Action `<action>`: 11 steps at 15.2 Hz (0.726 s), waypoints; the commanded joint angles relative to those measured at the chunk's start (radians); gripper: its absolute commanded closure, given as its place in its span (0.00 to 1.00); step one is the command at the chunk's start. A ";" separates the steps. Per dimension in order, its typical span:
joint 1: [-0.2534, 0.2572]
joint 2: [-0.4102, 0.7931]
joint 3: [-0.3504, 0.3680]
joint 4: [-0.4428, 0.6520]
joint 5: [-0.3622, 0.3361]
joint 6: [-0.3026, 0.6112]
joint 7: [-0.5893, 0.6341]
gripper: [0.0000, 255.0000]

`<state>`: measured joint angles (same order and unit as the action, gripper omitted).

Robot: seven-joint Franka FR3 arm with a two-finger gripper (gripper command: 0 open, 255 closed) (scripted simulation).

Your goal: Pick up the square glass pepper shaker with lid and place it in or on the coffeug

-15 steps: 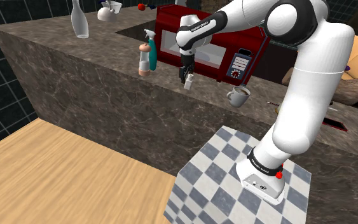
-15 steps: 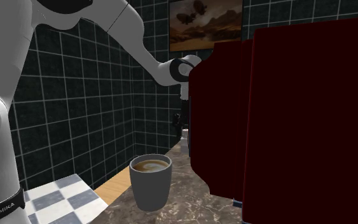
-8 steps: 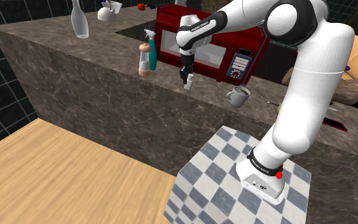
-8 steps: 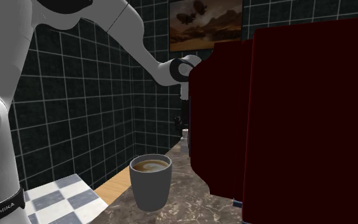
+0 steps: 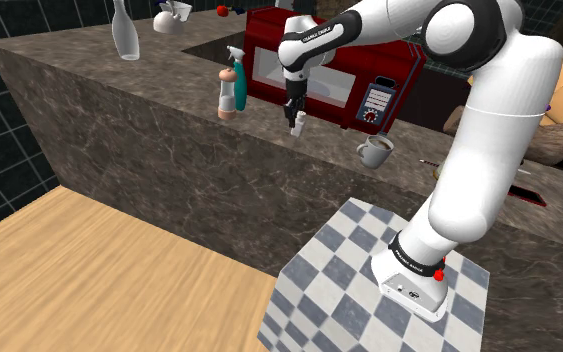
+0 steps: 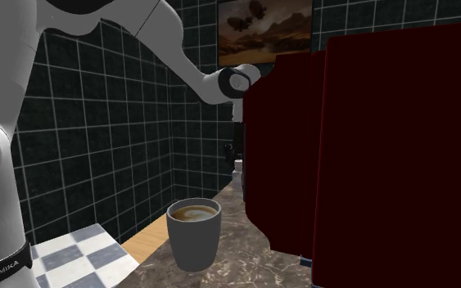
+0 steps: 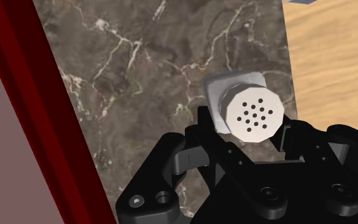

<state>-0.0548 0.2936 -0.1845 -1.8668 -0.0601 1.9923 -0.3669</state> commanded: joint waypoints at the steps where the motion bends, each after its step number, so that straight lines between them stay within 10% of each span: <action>1: 0.001 -0.011 -0.001 0.014 -0.001 -0.026 -0.001 1.00; 11: 0.004 -0.059 -0.003 0.087 -0.007 -0.146 -0.006 1.00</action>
<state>-0.0520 0.2405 -0.1870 -1.7875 -0.0665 1.8608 -0.3732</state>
